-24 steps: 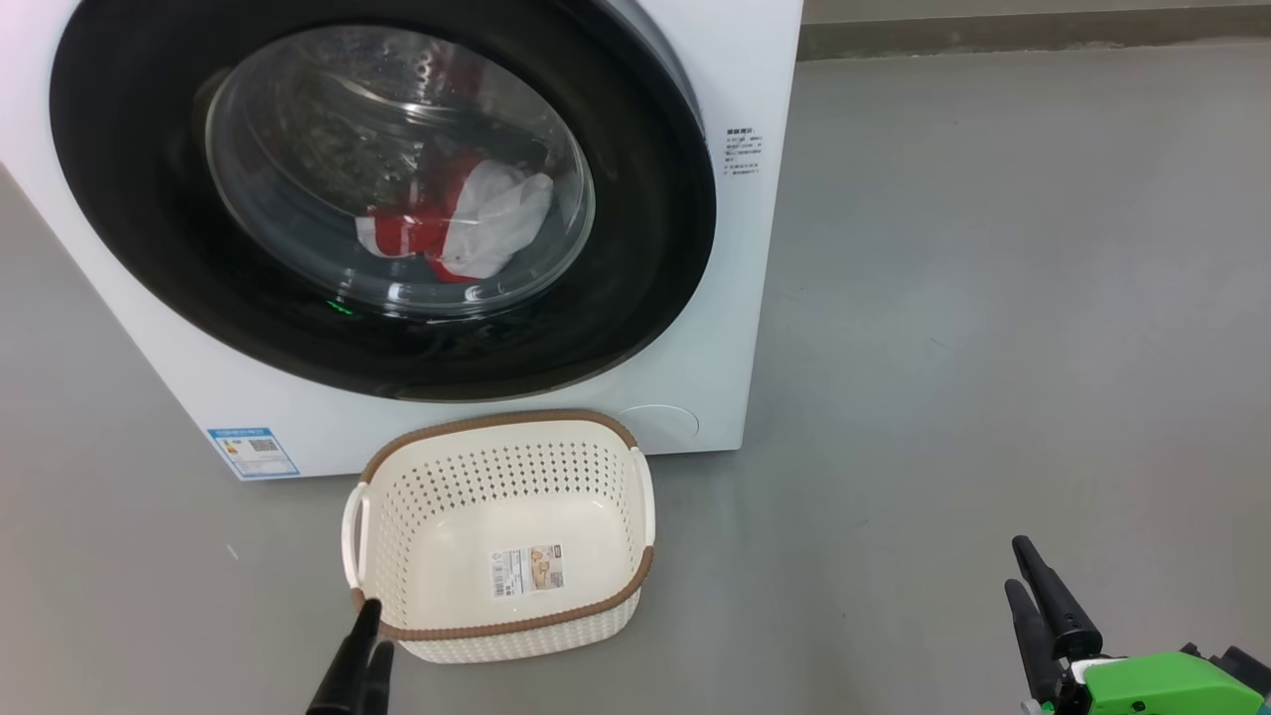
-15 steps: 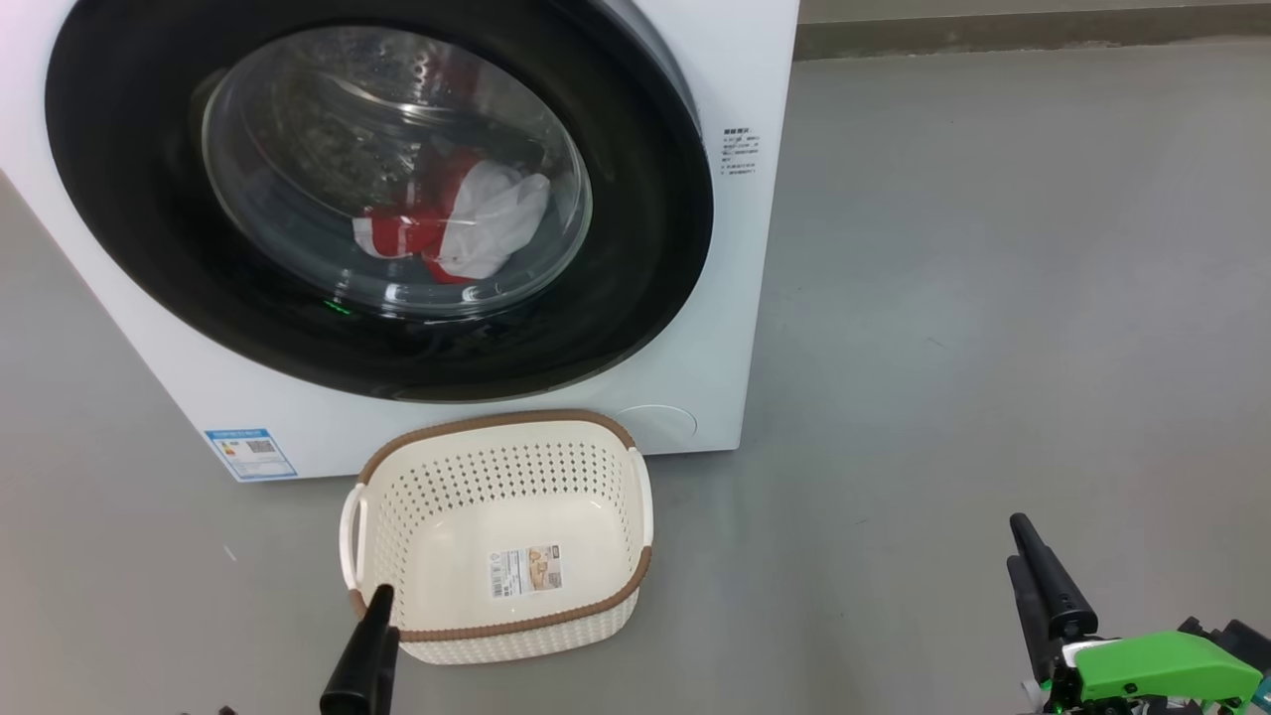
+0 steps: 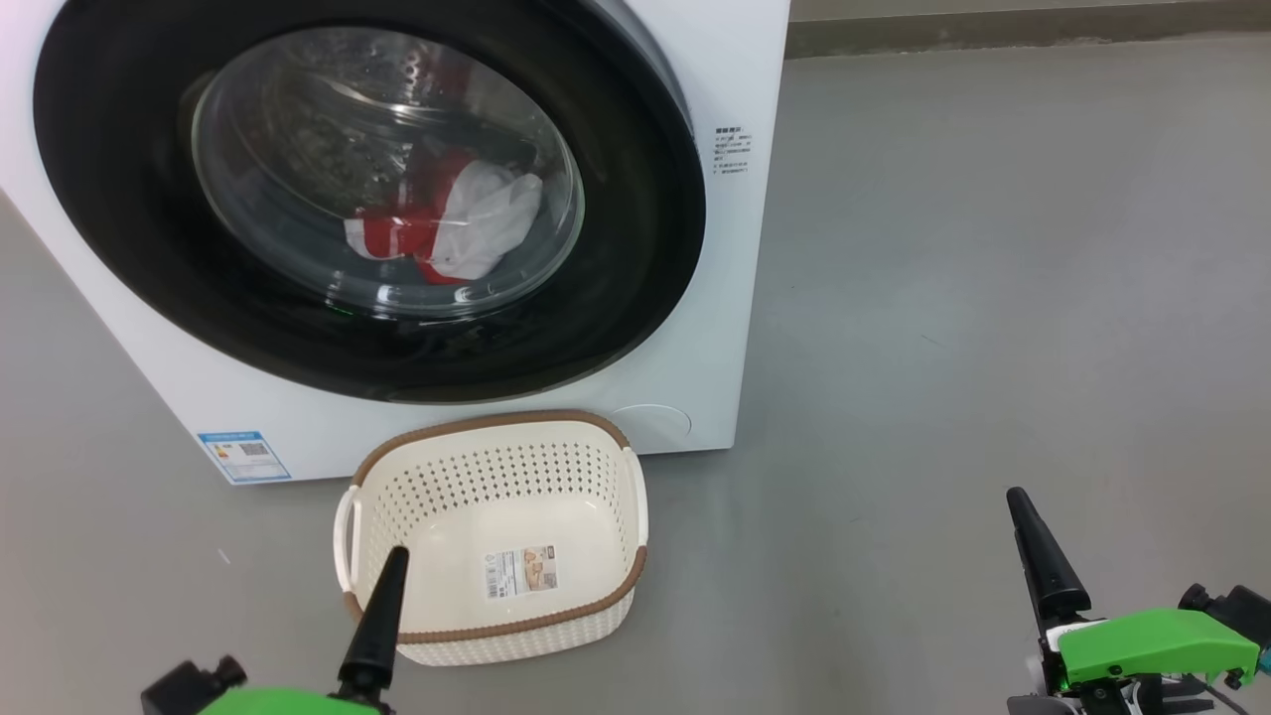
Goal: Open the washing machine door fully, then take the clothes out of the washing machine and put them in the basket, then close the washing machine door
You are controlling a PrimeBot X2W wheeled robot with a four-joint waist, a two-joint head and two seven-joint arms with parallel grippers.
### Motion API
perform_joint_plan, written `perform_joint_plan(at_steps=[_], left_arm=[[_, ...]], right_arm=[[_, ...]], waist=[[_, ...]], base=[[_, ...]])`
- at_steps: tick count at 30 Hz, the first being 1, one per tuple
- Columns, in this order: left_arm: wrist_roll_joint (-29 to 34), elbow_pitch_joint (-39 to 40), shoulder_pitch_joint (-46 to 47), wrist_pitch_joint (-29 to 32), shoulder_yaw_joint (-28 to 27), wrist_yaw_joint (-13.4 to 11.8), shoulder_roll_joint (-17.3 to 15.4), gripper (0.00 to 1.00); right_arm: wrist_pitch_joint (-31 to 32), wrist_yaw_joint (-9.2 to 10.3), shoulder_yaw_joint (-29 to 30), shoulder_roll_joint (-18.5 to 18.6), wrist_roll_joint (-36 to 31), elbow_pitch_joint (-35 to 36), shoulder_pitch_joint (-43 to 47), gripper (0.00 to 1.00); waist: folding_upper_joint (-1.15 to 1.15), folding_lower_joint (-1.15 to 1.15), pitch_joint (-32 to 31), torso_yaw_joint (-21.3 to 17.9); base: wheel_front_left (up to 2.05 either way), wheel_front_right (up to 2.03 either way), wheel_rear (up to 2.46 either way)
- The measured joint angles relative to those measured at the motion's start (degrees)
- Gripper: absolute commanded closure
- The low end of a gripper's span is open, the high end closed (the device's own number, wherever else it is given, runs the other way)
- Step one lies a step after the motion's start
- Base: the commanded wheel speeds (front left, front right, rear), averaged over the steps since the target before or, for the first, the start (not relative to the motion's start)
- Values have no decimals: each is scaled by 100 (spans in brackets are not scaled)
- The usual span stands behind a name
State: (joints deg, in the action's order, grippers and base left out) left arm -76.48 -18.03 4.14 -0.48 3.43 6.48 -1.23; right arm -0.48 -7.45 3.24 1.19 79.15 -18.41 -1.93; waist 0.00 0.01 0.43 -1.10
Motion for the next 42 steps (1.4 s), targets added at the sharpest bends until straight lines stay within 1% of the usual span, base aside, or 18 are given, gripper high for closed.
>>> perform_joint_plan(at_steps=[13, 16, 22, 26, 29, 32, 42], left_arm=[[1161, 281, 133, -215, 212, -156, -3, 0], [1470, 279, 206, -266, 263, -225, -5, 0], [1989, 253, 227, -348, 327, -445, -9, 0], [2270, 252, 326, -424, 363, -506, -14, 0], [2424, 233, 332, -467, 383, -625, -16, 0], [2726, 181, 363, -524, 436, -719, -19, 0], [3405, 91, 539, -664, 643, -859, -22, 0]], right_arm=[[-207, 0, 29, 2, -1115, 67, -118, 0], [-259, 0, 30, 2, -1372, 81, -196, 0], [-356, 0, 37, 5, -1876, 97, -214, 0], [-416, 0, 34, 8, -2119, 113, -224, 0], [-468, 0, 31, 11, -2337, 115, -293, 0], [-519, 0, 30, 20, -2573, 121, -353, 0], [-664, 0, -1, 31, -3260, 114, -456, 0]], waist=[[0, 0, -25, -48], [0, 0, -30, -56], [0, 0, -44, -80], [0, 0, -46, -102], [0, 0, -51, -119], [0, 0, -55, -139], [0, 0, -74, -184]], base=[[0, 0, 0], [0, 0, 0], [0, 0, 0], [0, 0, 0], [0, 0, 0], [0, 0, 0], [0, 0, 0]])
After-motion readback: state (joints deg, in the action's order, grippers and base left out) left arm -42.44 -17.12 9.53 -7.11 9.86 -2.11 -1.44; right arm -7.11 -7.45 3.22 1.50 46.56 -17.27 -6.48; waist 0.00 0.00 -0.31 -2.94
